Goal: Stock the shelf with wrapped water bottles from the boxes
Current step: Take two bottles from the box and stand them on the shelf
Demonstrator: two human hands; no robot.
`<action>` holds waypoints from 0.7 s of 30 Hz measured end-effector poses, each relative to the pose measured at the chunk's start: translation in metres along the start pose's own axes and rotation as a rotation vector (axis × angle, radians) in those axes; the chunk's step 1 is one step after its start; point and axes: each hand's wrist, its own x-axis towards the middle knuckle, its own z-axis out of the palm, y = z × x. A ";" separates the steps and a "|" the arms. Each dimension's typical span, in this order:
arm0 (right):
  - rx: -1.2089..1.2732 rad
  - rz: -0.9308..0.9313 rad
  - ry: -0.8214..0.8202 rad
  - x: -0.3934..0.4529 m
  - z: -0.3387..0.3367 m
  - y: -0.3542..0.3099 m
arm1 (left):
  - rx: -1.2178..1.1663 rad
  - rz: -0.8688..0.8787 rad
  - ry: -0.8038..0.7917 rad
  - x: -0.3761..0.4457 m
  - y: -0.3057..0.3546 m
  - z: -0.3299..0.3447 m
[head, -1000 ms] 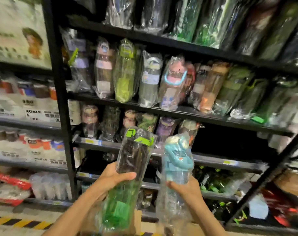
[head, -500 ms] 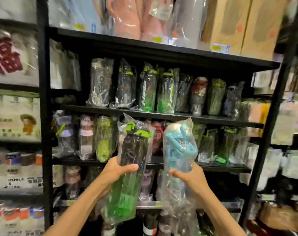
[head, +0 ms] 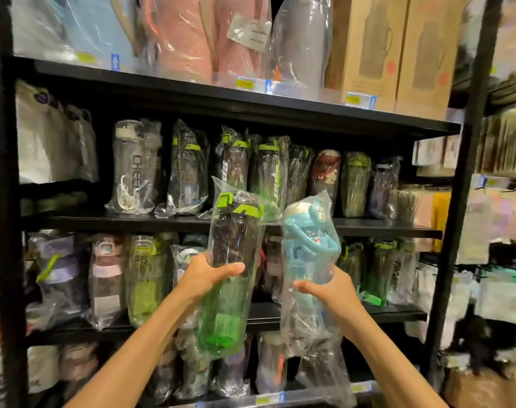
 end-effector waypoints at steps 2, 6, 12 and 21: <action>0.002 -0.017 0.015 0.016 -0.006 -0.005 | 0.009 0.009 -0.019 0.019 0.010 0.008; -0.008 -0.081 0.034 0.049 -0.027 -0.018 | 0.036 0.073 -0.015 0.065 0.028 0.032; 0.002 -0.143 0.053 0.106 -0.076 -0.026 | 0.102 0.135 0.031 0.131 0.052 0.081; -0.003 -0.204 -0.025 0.185 -0.158 -0.027 | 0.119 0.196 0.159 0.217 0.079 0.154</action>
